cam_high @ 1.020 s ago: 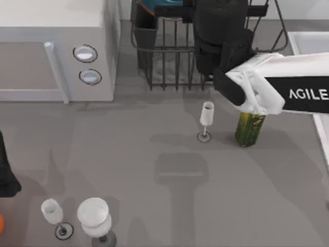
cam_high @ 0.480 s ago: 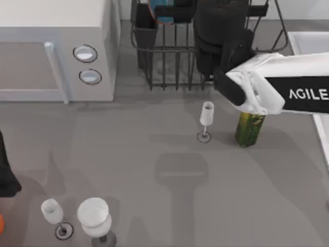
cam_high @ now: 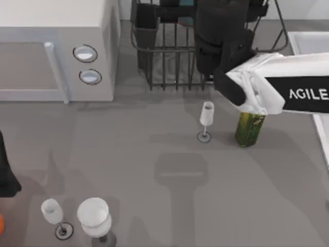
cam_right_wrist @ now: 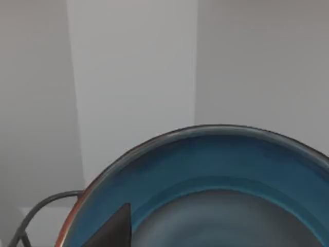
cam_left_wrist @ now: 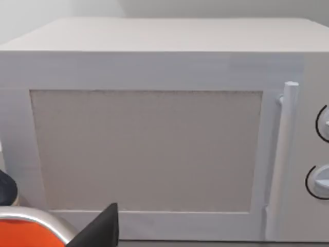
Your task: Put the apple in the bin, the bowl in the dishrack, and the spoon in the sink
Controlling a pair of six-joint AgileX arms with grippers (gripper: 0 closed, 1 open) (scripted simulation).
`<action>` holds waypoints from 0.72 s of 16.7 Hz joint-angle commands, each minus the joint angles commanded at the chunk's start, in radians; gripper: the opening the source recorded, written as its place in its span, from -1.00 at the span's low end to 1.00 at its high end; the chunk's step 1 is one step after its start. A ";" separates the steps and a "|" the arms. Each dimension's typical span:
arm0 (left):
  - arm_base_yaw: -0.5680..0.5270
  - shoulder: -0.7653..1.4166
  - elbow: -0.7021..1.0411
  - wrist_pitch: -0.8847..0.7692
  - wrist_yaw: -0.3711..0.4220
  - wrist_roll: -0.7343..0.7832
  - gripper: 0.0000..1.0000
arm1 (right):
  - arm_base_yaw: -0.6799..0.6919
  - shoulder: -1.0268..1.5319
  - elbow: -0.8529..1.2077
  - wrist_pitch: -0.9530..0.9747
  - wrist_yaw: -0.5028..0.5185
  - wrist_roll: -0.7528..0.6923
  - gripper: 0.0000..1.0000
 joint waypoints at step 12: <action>0.000 0.000 0.000 0.000 0.000 0.000 1.00 | -0.092 -0.258 -0.180 -0.091 -0.100 0.001 1.00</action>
